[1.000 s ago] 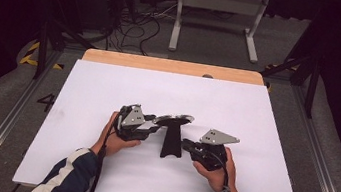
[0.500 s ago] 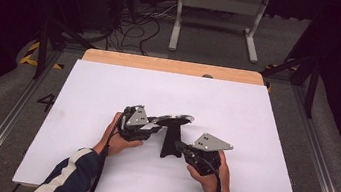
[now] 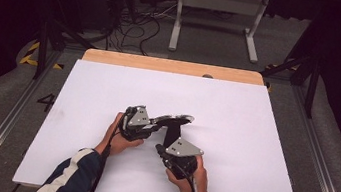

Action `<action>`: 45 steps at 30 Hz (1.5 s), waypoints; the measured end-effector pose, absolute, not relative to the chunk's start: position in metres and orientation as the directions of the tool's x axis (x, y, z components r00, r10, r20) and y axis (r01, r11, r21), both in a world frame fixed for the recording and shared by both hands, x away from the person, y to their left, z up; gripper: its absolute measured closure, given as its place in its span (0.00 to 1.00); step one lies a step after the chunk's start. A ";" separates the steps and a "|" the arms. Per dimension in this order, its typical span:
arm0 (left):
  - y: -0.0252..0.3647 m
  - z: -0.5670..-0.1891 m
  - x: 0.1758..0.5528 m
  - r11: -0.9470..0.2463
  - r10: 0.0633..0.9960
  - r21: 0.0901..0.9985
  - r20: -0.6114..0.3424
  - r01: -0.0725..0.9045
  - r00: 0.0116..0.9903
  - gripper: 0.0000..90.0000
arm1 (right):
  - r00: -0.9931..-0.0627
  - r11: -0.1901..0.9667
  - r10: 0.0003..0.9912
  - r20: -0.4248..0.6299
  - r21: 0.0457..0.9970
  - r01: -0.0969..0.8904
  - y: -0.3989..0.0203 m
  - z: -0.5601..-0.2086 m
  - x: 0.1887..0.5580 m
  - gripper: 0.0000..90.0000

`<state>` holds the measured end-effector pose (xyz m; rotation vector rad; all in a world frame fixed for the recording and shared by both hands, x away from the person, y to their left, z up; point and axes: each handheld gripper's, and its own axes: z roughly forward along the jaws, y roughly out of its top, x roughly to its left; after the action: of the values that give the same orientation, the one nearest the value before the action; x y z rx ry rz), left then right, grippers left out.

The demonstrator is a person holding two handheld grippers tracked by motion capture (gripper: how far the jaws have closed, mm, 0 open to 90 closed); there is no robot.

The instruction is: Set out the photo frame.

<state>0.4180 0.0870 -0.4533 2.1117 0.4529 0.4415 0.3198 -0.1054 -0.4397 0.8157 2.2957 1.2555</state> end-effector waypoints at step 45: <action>0.084 -0.446 0.399 -0.620 0.426 0.780 0.240 0.088 0.872 0.89 | -0.671 0.408 0.741 -0.010 0.801 0.439 -0.135 -0.453 0.334 1.00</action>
<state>0.3995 0.0843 -0.4461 2.2054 0.3687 0.5182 0.3343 -0.1346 -0.4527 1.0155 2.3050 1.1476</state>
